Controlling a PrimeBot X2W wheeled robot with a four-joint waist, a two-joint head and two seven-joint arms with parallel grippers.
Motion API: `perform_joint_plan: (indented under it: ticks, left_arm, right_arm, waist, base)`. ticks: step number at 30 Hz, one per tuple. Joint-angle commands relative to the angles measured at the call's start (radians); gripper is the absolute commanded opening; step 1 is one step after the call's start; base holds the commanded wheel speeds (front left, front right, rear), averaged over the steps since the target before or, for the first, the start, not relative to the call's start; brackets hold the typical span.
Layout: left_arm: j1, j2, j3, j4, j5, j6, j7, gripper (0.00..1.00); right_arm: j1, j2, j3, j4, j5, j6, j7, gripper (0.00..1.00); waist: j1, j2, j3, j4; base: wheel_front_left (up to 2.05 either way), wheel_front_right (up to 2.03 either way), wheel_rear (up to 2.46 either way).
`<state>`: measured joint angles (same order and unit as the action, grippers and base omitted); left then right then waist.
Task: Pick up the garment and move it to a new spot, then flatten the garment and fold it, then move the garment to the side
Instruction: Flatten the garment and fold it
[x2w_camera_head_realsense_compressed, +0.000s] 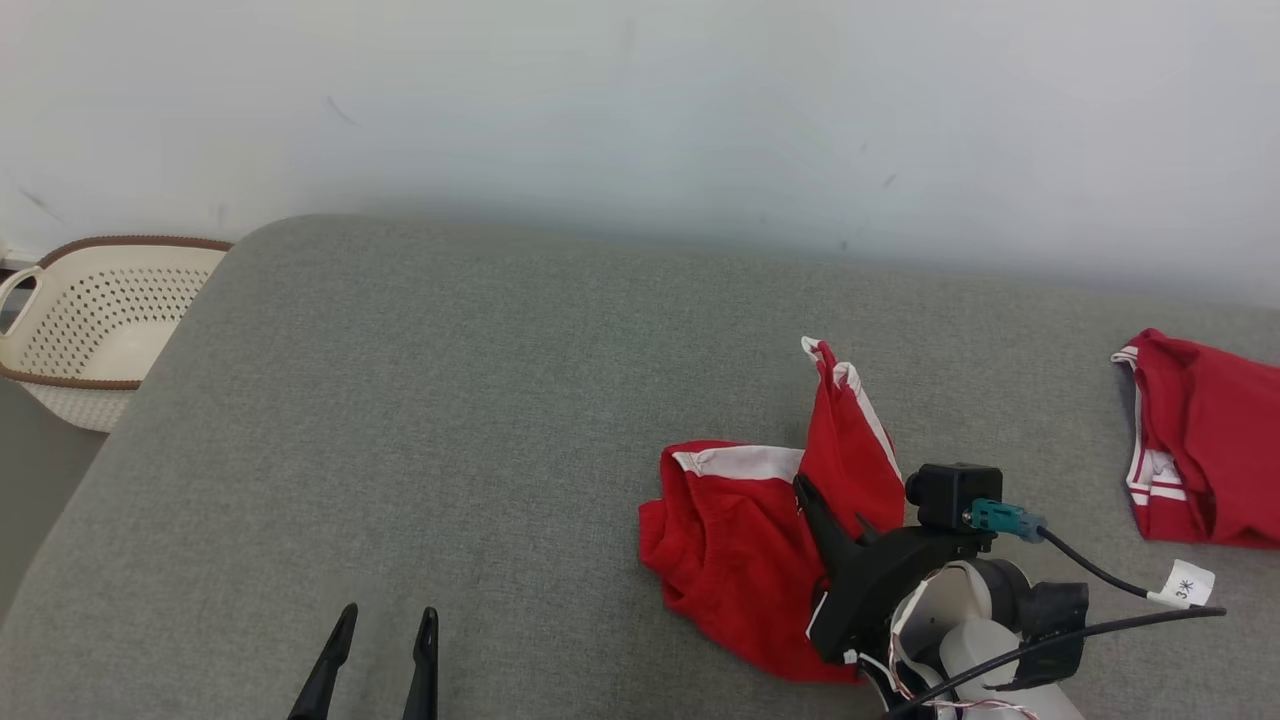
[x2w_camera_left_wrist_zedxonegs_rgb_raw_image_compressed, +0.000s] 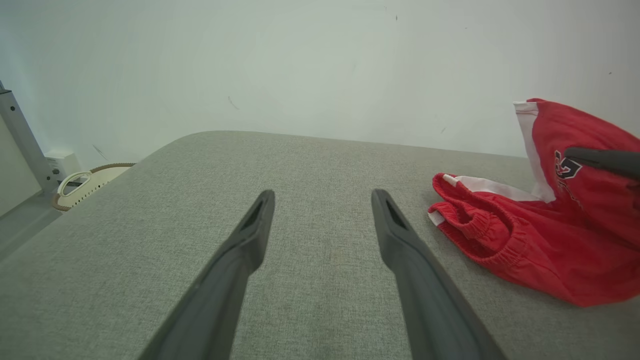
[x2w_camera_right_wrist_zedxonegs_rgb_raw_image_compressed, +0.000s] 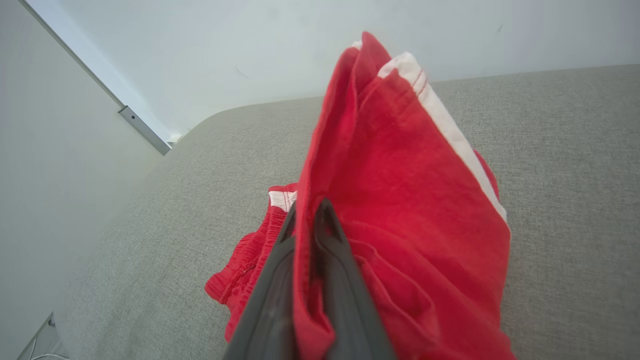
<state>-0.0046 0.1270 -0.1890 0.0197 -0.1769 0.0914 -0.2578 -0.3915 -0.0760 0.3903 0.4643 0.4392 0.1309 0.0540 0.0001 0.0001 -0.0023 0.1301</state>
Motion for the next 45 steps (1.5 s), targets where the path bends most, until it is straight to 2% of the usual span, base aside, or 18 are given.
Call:
perform_joint_plan:
  ticks: [1, 7, 15, 16, 17, 18, 25, 30, 38, 45]
  left_arm:
    - [-0.007, 0.001, -0.002, 0.006, 0.0, 0.0, -0.008, 1.0]
    - [-0.023, -0.005, -0.014, 0.025, -0.001, -0.008, -0.008, 1.0]
    - [-0.046, -0.013, -0.026, 0.048, -0.004, -0.018, -0.009, 1.0]
    - [-0.049, -0.013, -0.026, 0.05, -0.004, -0.019, -0.009, 1.0]
    - [-0.051, -0.013, -0.027, 0.053, -0.004, -0.022, -0.009, 1.0]
    - [-0.052, -0.013, -0.027, 0.055, -0.003, -0.024, -0.009, 1.0]
    - [-0.04, -0.007, -0.018, 0.06, -0.004, -0.026, -0.009, 1.0]
    - [-0.016, -0.005, -0.013, 0.054, -0.004, -0.024, -0.009, 1.0]
    - [0.009, -0.001, -0.002, 0.038, -0.004, -0.02, -0.009, 1.0]
    - [0.021, 0.006, 0.005, 0.027, -0.003, -0.017, -0.009, 1.0]
  right_arm:
    - [0.018, 0.009, 0.005, -0.012, 0.003, 0.0, 0.007, 0.0]
    - [0.032, 0.025, 0.021, 0.001, 0.006, 0.0, 0.017, 0.0]
    - [0.01, 0.026, 0.106, 0.06, 0.102, 0.0, -0.035, 0.0]
    - [0.007, 0.027, 0.118, 0.068, 0.115, 0.0, -0.044, 0.12]
    - [0.0, 0.027, 0.13, 0.076, 0.121, 0.0, -0.057, 0.34]
    - [-0.007, 0.027, 0.14, 0.079, 0.132, 0.0, -0.073, 1.0]
    - [-0.025, 0.026, 0.19, 0.068, 0.175, 0.0, -0.146, 1.0]
    - [-0.028, 0.026, 0.166, 0.009, 0.157, 0.0, -0.189, 1.0]
    - [0.019, -0.027, -0.02, -0.118, 0.047, 0.0, -0.202, 1.0]
    - [0.105, -0.061, -0.203, -0.174, -0.06, 0.0, -0.18, 1.0]
  waist:
    - [-0.0001, -0.0001, 0.004, 0.015]
    - [-0.0001, -0.0001, 0.012, 0.037]
    - [-0.0001, -0.0001, 0.021, 0.05]
    - [-0.0001, -0.0001, 0.021, 0.05]
    - [-0.0001, -0.0001, 0.02, 0.051]
    - [-0.0001, -0.0001, 0.019, 0.051]
    - [-0.0001, -0.0001, -0.002, 0.041]
    - [-0.0001, -0.0001, -0.019, 0.029]
    - [-0.0001, -0.0001, -0.029, 0.013]
    - [-0.0001, -0.0001, -0.031, 0.011]
  base:
    - [0.0, 0.0, 0.0]
    - [0.0, 0.0, 0.0]
    - [0.0, 0.0, 0.0]
    - [0.0, 0.0, 0.0]
    - [0.0, 0.0, 0.0]
    - [0.0, 0.0, 0.0]
    - [0.0, 0.0, 0.0]
    - [0.0, 0.0, 0.0]
    - [0.0, 0.0, 0.0]
    - [0.0, 0.0, 0.0]
